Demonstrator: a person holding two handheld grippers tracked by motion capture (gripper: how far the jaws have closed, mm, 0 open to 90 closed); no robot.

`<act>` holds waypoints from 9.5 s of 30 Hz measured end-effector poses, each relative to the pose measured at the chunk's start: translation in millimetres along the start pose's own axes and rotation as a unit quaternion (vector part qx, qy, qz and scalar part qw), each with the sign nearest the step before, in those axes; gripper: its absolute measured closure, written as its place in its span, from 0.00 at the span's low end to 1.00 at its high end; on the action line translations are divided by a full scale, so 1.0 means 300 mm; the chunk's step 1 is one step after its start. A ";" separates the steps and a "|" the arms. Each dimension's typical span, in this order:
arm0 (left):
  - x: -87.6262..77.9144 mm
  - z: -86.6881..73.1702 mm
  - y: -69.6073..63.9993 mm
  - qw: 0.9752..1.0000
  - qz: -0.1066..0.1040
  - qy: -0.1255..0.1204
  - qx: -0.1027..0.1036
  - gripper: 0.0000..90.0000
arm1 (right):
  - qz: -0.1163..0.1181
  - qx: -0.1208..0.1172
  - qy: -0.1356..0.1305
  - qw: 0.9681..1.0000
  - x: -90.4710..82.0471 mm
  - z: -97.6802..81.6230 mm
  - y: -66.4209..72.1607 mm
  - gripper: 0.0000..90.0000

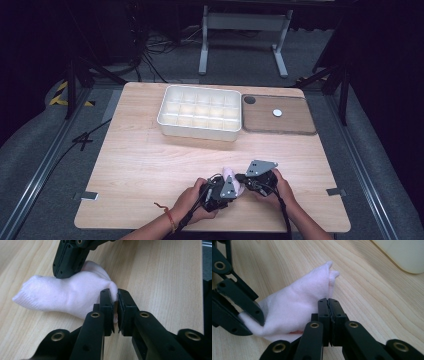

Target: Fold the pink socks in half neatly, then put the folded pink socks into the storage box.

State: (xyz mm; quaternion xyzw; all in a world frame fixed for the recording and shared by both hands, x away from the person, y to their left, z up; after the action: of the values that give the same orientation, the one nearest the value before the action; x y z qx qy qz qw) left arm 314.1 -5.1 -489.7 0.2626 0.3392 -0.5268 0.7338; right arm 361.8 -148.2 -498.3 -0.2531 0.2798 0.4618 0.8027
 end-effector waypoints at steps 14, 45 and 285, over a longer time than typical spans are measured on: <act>-0.130 -0.005 0.062 0.996 -0.033 -0.074 -0.049 0.77 | 0.005 -0.006 0.014 1.000 0.014 -0.001 0.013 0.99; -0.004 -0.022 0.016 0.998 -0.040 -0.047 -0.018 0.85 | 0.027 -0.015 -0.019 0.999 -0.017 0.039 0.041 0.91; -0.277 -0.466 0.248 0.990 0.048 -0.044 -0.123 0.20 | -0.093 0.023 -0.091 0.991 -0.198 0.339 -0.312 0.85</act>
State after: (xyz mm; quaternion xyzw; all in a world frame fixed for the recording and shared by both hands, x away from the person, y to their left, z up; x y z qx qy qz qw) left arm 336.2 171.1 -511.7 0.1629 0.3562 -0.4559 0.7992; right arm 441.6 -157.9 -371.1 -0.2168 0.1910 0.3995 0.8700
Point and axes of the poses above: each handheld gripper's, and its own axes: x roughly forward along the jaws, z roughly out of its top, y roughly to its left, the point moved 4 cm from there along x, roughly forward along the jaws, and after that the axes turned 4 degrees about -x, right-handed, at the moved point
